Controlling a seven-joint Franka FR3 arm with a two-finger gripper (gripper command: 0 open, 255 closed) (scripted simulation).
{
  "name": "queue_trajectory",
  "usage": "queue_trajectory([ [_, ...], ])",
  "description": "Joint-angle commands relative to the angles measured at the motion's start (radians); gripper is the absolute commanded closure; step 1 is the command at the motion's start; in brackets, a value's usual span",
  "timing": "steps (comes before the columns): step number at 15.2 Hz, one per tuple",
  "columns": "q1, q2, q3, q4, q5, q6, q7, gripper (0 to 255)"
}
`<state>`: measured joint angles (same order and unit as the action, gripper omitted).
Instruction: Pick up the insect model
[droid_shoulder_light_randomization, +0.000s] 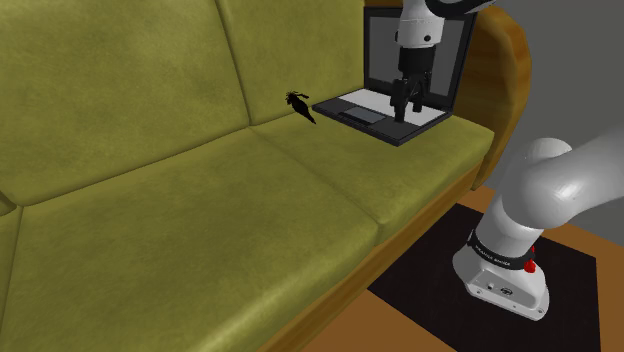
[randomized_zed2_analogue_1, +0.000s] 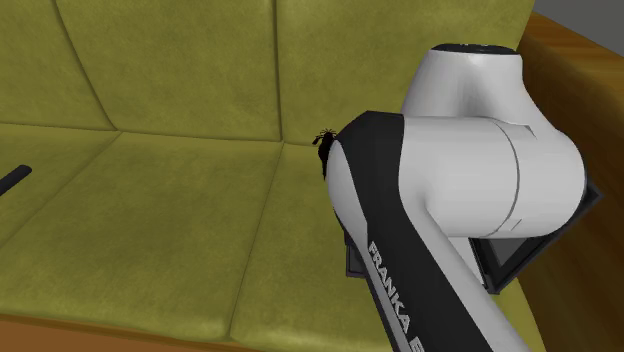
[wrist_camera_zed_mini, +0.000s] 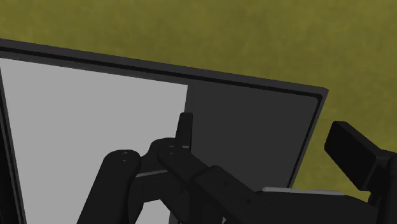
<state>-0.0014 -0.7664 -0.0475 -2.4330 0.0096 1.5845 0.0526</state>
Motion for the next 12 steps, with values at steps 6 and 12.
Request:
queue_trajectory([
  [6, 0.011, 0.141, 0.041, 0.055, 0.005, 0.159, 0.044, 0],
  [12, 0.015, 0.319, 0.086, 0.16, -0.011, 0.318, 0.102, 0],
])
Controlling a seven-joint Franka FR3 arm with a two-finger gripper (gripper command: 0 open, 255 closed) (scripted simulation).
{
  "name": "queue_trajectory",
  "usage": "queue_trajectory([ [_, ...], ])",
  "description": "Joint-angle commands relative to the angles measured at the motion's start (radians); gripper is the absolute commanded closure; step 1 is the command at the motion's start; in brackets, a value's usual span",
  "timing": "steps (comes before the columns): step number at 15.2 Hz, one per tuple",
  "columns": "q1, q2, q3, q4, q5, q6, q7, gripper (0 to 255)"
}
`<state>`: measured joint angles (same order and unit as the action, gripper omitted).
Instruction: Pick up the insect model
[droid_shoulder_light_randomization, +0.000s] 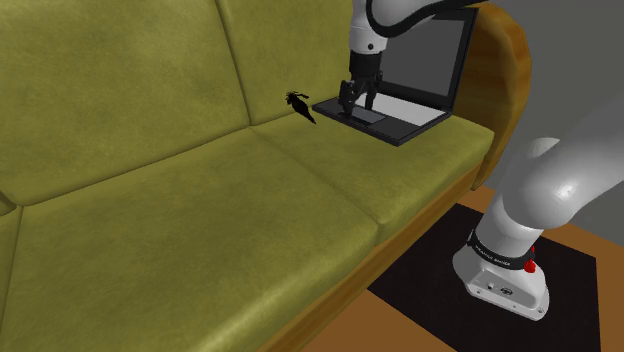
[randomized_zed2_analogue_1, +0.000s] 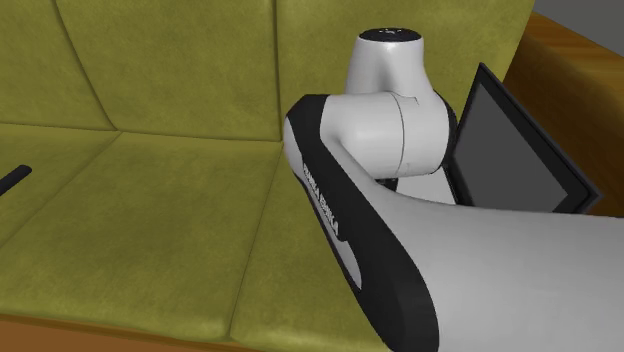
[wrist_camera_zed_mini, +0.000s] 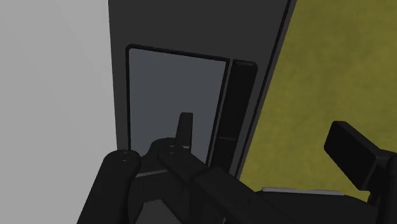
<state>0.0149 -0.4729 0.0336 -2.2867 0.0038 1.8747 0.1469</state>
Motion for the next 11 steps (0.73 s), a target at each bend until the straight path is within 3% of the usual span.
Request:
queue_trajectory([
  [1, -0.001, 0.055, 0.013, 0.036, -0.011, 0.05, 0.018, 0],
  [11, -0.003, 0.357, 0.077, 0.31, -0.109, 0.209, 0.138, 0],
])
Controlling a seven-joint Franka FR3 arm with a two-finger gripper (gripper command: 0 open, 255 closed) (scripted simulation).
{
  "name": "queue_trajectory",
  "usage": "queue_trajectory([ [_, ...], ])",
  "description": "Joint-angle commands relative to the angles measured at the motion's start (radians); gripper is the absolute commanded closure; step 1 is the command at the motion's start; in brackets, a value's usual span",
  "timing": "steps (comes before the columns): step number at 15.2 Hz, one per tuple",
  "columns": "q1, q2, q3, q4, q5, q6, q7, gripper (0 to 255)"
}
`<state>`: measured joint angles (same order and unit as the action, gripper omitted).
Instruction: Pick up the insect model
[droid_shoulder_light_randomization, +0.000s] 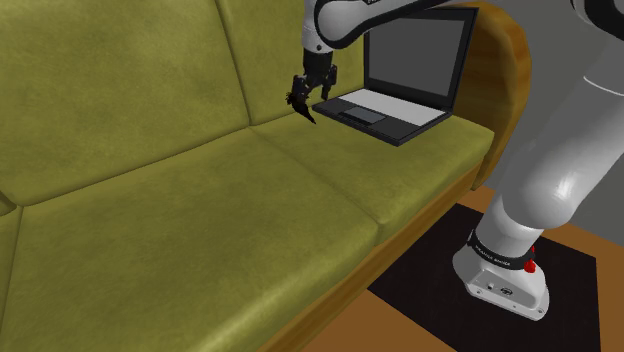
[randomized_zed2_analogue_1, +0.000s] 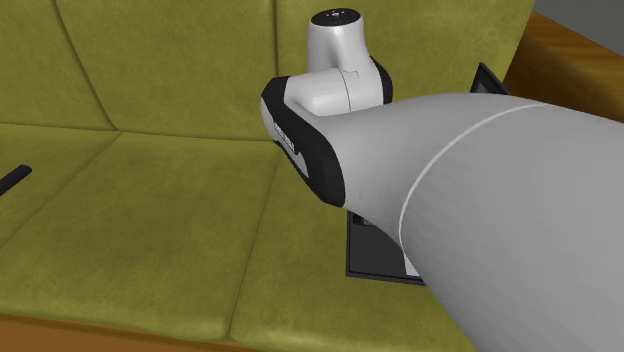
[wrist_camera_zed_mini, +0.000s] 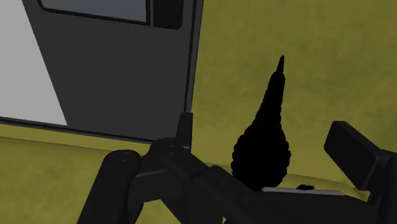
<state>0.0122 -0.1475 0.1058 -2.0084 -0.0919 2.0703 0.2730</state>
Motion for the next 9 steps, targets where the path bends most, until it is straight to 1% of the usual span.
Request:
queue_trajectory([
  [1, 0.0, 0.062, 0.009, 0.066, -0.027, 0.023, 0.025, 0],
  [2, 0.001, 0.093, 0.013, 0.101, -0.042, 0.031, 0.038, 0],
  [3, 0.002, 0.1, 0.014, 0.109, -0.045, 0.032, 0.041, 0],
  [9, 0.002, 0.111, 0.013, 0.041, -0.053, 0.11, 0.053, 0],
])
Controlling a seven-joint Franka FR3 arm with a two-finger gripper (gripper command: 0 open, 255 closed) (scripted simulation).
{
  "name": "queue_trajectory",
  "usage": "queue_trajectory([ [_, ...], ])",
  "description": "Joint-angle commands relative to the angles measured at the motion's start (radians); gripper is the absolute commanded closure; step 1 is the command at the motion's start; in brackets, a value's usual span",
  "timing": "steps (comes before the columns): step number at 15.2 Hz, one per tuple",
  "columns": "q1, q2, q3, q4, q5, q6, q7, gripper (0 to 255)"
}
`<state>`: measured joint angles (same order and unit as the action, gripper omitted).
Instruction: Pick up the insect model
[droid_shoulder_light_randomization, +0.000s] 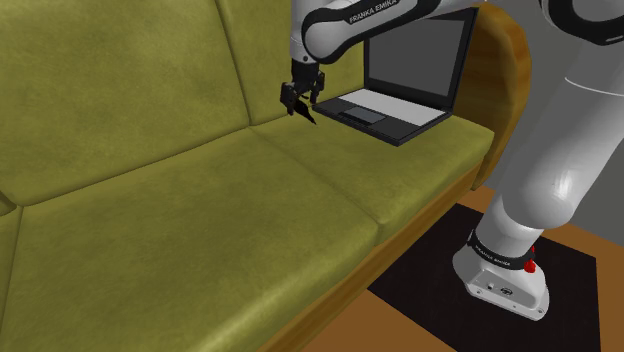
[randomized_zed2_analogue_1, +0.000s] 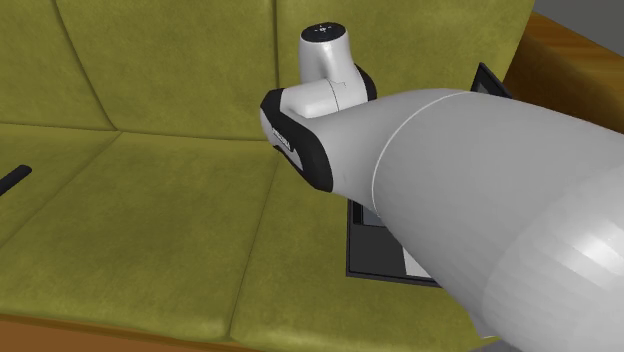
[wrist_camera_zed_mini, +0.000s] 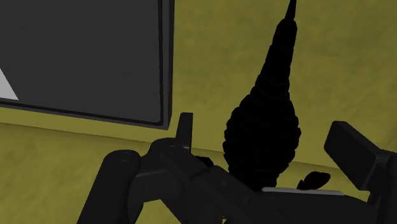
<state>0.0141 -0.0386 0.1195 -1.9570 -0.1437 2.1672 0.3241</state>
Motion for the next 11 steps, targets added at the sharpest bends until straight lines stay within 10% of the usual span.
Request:
queue_trajectory([
  [1, -0.001, 0.006, 0.0, -0.027, -0.004, 0.034, 0.005, 0],
  [3, -0.001, 0.006, 0.0, -0.027, -0.004, 0.034, 0.005, 0],
  [4, -0.001, 0.009, 0.0, -0.026, -0.005, 0.035, 0.006, 255],
  [11, -0.001, 0.009, 0.0, -0.025, -0.005, 0.034, 0.006, 255],
])
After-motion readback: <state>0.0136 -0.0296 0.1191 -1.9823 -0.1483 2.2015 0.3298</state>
